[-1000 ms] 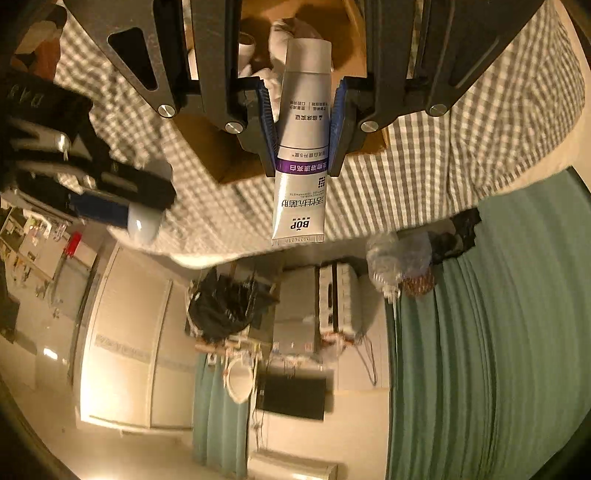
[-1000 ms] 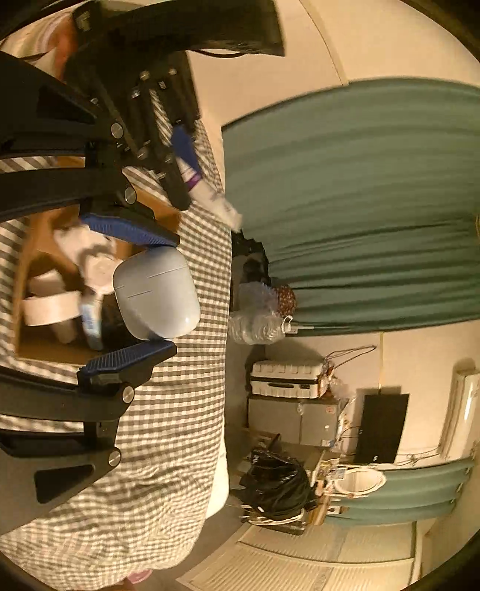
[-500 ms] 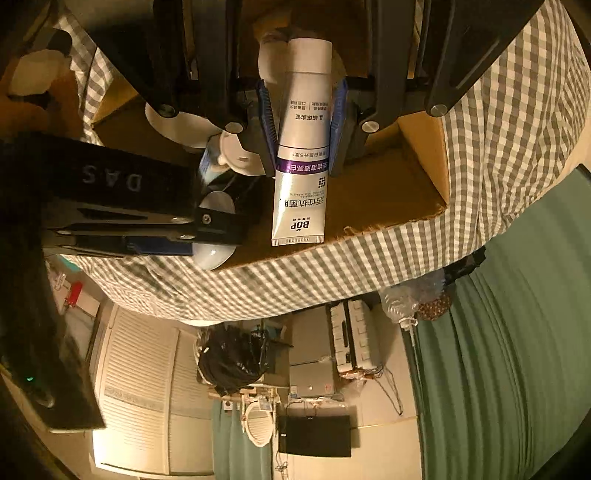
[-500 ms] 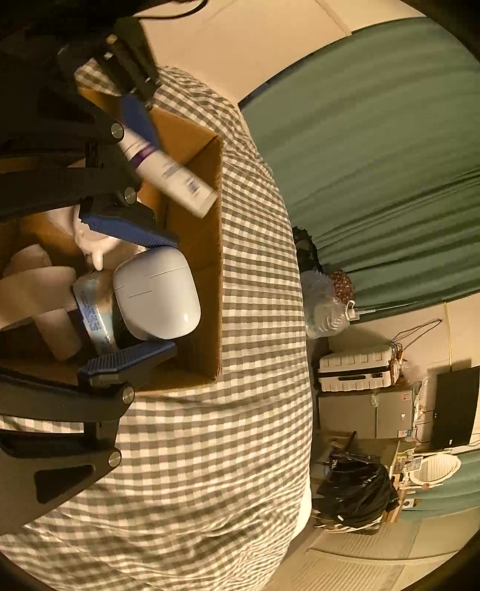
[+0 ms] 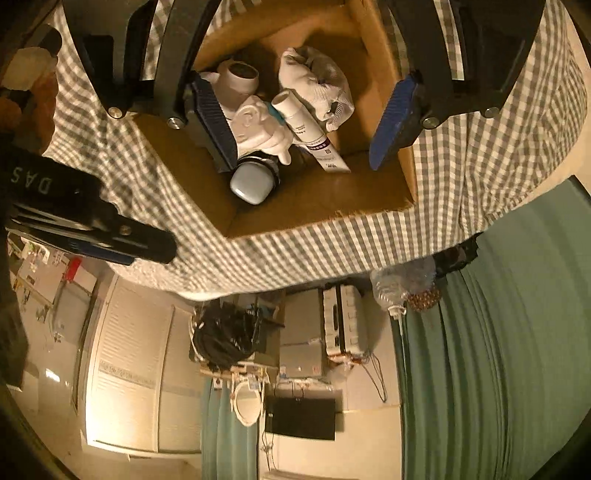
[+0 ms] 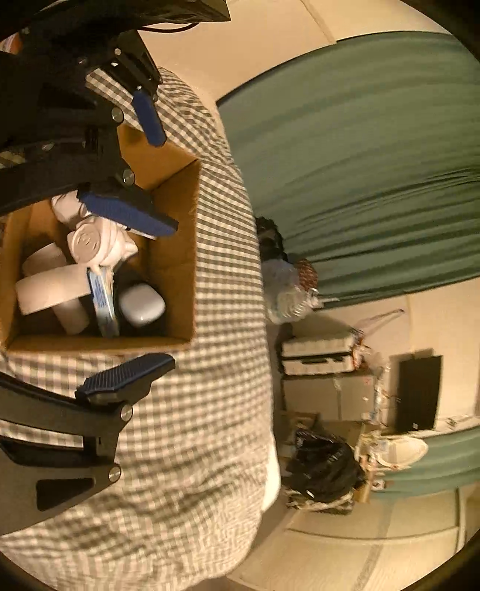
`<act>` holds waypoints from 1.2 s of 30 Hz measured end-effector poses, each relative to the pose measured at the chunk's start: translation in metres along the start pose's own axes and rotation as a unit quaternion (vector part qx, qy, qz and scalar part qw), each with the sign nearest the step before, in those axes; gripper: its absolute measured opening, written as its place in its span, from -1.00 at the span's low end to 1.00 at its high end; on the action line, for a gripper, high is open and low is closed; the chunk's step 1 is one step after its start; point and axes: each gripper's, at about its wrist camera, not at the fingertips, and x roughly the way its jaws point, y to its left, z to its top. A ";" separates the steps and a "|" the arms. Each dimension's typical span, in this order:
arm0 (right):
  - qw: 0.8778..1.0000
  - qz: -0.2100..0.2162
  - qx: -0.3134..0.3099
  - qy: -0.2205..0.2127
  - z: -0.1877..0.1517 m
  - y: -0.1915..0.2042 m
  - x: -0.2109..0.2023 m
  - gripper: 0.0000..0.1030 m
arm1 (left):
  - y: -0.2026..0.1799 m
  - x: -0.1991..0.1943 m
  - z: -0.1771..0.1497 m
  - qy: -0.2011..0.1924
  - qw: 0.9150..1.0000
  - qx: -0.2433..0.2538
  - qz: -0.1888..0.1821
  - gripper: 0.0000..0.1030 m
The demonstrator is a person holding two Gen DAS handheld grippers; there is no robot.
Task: Organize objects
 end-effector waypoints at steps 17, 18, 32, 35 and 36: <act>0.989 -0.070 -0.053 -0.120 0.000 0.022 -0.101 0.72 | 0.017 -0.098 -0.003 -0.118 0.990 -0.032 0.066 0.91; 0.987 -0.076 -0.060 -0.125 -0.002 0.025 -0.102 0.73 | 0.017 -0.101 -0.005 -0.123 0.989 -0.036 0.070 0.92; 0.990 -0.074 -0.070 -0.094 -0.029 0.017 -0.070 0.78 | -0.003 -0.094 -0.038 -0.150 0.977 -0.011 0.150 1.00; 0.991 -0.077 -0.066 -0.092 -0.027 0.015 -0.069 0.79 | -0.003 -0.094 -0.039 -0.151 0.977 -0.010 0.153 1.00; 0.990 -0.078 -0.067 -0.095 -0.027 0.015 -0.069 0.79 | -0.002 -0.094 -0.039 -0.150 0.977 -0.012 0.153 1.00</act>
